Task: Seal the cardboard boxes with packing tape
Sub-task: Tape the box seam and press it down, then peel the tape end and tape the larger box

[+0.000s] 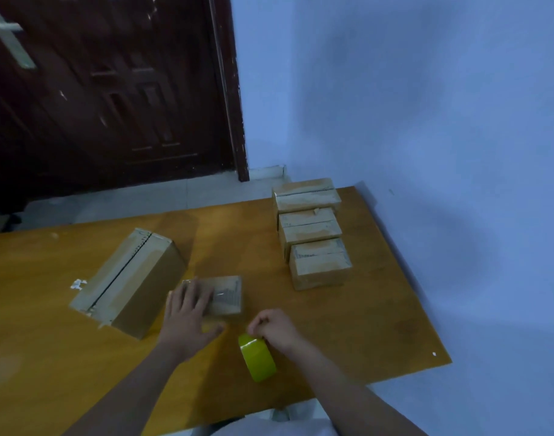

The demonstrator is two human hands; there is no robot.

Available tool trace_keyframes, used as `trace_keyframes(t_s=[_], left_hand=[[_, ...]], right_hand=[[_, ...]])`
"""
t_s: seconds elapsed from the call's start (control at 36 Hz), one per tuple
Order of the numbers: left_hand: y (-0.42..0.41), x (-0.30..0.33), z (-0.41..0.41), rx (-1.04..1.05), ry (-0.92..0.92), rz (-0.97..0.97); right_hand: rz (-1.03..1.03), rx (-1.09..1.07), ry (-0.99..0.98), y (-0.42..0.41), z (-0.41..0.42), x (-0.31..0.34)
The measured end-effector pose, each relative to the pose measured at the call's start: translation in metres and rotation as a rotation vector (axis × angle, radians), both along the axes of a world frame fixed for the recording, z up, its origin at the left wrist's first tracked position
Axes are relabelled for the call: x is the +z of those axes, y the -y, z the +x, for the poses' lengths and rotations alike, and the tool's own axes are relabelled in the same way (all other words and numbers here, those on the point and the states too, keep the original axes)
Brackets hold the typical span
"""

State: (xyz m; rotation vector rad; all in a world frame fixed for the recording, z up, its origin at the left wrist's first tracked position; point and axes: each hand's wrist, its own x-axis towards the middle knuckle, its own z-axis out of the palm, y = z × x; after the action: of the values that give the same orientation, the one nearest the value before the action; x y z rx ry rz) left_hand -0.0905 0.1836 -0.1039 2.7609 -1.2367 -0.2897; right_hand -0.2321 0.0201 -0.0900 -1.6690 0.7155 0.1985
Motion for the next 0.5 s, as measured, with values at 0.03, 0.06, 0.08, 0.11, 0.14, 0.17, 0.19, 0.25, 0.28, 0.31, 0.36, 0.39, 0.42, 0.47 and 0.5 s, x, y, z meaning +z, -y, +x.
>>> trace_keyframes(t_s=[0.03, 0.06, 0.08, 0.11, 0.14, 0.17, 0.19, 0.25, 0.28, 0.31, 0.36, 0.39, 0.42, 0.47, 0.5], left_hand=[[-0.004, 0.0, -0.001, 0.029, 0.01, 0.032], [-0.007, -0.001, -0.003, 0.056, 0.0, 0.068], [-0.007, -0.001, -0.004, 0.085, -0.035, 0.104], [-0.007, 0.001, -0.006, 0.112, -0.062, 0.116], [-0.005, 0.004, -0.008, 0.128, -0.089, 0.116], [-0.003, 0.007, -0.009, 0.132, -0.108, 0.099], [-0.001, 0.009, -0.011, 0.135, -0.113, 0.085], [0.006, 0.012, -0.011, 0.151, -0.101, 0.099], [0.009, 0.013, -0.011, 0.162, -0.097, 0.104], [0.013, 0.014, -0.012, 0.172, -0.096, 0.105], [0.022, 0.018, -0.012, 0.188, -0.104, 0.116], [0.027, 0.02, -0.011, 0.195, -0.109, 0.118], [0.032, 0.021, -0.009, 0.199, -0.112, 0.115], [0.041, 0.022, -0.005, 0.189, -0.119, 0.111], [0.046, 0.021, -0.002, 0.177, -0.121, 0.11]], right_hand=[[-0.013, 0.015, 0.0, -0.002, 0.004, -0.002], [-0.028, 0.032, -0.006, -0.004, 0.007, -0.004], [-0.04, 0.053, -0.013, -0.005, 0.01, -0.005], [-0.053, 0.074, -0.016, -0.007, 0.012, -0.006], [-0.061, 0.089, -0.019, -0.008, 0.014, -0.005], [-0.068, 0.099, -0.015, -0.009, 0.016, -0.003], [-0.071, 0.103, -0.01, -0.01, 0.018, -0.001], [-0.084, 0.113, 0.011, -0.011, 0.022, 0.004], [-0.095, 0.121, 0.019, -0.011, 0.023, 0.006], [-0.109, 0.13, 0.021, -0.011, 0.025, 0.007], [-0.155, 0.138, 0.026, -0.009, 0.029, 0.008], [-0.177, 0.133, 0.029, -0.008, 0.03, 0.007], [-0.19, 0.126, 0.027, -0.007, 0.032, 0.008], [-0.21, 0.119, 0.015, -0.003, 0.036, 0.009], [-0.221, 0.12, 0.01, -0.001, 0.039, 0.01]])
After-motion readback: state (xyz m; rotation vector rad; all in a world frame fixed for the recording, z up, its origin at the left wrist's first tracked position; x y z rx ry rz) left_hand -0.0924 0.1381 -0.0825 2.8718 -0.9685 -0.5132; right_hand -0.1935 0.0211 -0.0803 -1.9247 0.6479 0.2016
